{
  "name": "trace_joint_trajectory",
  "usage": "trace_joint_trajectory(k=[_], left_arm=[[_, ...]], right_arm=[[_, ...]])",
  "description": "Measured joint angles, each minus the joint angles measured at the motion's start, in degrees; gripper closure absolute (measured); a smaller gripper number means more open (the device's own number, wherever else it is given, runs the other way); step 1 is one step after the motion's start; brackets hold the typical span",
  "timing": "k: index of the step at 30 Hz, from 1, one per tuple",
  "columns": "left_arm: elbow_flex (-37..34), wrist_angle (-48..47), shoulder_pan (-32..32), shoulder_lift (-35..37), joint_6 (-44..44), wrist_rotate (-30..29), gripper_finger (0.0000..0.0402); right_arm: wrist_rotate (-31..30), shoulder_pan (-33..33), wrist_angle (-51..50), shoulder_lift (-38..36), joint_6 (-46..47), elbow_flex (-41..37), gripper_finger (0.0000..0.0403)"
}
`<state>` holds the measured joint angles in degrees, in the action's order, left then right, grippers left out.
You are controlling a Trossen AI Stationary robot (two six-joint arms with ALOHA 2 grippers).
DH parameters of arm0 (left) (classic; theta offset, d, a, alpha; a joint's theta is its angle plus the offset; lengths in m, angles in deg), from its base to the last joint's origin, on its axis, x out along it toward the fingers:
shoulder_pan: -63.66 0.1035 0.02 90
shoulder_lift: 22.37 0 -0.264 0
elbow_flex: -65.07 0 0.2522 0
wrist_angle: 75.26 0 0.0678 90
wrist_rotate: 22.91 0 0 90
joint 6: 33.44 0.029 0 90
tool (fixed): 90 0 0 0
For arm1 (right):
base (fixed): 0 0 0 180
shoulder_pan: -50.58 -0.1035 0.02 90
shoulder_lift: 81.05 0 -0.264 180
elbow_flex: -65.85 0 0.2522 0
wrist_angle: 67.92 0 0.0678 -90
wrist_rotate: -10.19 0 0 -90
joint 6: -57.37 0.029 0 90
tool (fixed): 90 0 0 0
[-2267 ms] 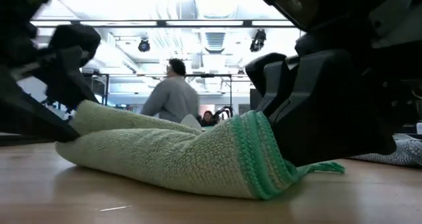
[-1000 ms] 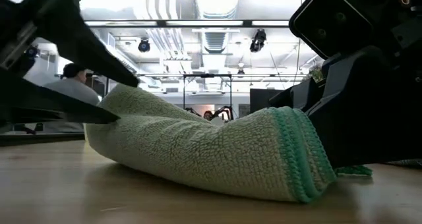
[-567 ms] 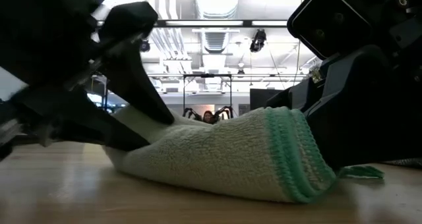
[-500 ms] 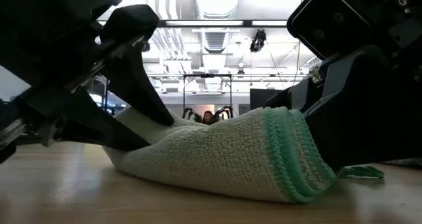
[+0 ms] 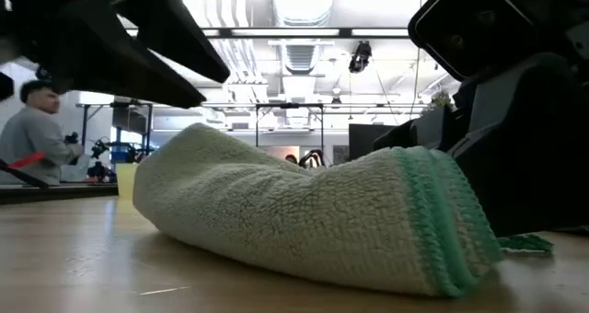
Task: Roll microfiber towels into tight, uniform cylinder then place into a basket
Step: Roll the green towel
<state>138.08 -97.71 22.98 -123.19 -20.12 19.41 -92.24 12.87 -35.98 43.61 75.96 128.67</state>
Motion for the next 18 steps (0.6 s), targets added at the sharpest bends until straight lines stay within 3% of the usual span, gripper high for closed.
trace_joint_trajectory(k=[13, 18], left_arm=[[0.54, 2.92, 3.02, -8.19, 3.69, -0.25, 0.0366], [0.74, 2.33, 3.58, -9.99, 3.49, 5.25, 0.0396]], right_arm=[[-0.06, -0.02, 0.09, 0.00, -1.03, 0.00, 0.0380], [0.33, -0.02, -0.03, 0.00, -1.03, 0.00, 0.0380]])
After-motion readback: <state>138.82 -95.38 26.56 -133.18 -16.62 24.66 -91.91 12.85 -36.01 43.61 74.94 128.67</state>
